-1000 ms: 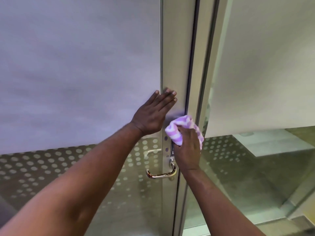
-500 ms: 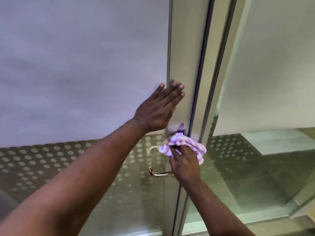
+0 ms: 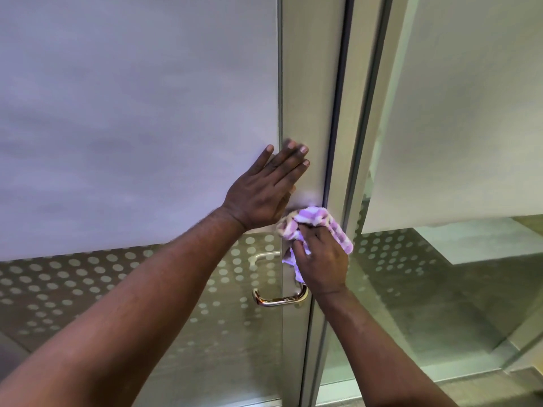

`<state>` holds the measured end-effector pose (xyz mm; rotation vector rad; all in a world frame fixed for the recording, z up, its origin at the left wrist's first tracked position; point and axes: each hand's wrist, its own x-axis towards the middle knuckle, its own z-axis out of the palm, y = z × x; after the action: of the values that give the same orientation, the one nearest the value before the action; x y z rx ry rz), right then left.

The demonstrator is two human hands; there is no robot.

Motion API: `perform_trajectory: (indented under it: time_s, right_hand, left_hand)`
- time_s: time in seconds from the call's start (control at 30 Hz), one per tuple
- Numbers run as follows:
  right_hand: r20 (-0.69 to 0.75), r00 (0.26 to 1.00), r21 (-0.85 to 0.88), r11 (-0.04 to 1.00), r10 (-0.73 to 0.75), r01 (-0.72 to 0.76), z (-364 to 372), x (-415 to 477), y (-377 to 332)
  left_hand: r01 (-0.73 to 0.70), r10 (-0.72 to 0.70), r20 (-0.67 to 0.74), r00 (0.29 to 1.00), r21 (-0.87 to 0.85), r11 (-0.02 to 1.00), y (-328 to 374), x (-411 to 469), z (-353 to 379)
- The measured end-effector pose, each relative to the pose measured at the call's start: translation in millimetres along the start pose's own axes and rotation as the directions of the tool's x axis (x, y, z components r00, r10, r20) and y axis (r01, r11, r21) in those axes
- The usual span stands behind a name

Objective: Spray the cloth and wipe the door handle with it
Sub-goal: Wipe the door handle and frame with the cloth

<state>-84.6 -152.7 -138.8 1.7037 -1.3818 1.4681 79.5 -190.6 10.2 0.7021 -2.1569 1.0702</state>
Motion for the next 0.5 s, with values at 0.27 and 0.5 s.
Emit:
perform_trajectory:
  time_s: [0.27, 0.5]
  right_hand:
    - [0.017, 0.979, 0.014, 0.979, 0.205, -0.205, 2, -6, 3]
    - [0.187, 0.918, 0.024, 0.932, 0.351, -0.361, -17, -9, -4]
  left_hand:
    - [0.001, -0.001, 0.008, 1.000, -0.024, 1.000, -1, -1, 1]
    - [0.005, -0.004, 0.016, 1.000, -0.044, 0.999, -1, 0, -1]
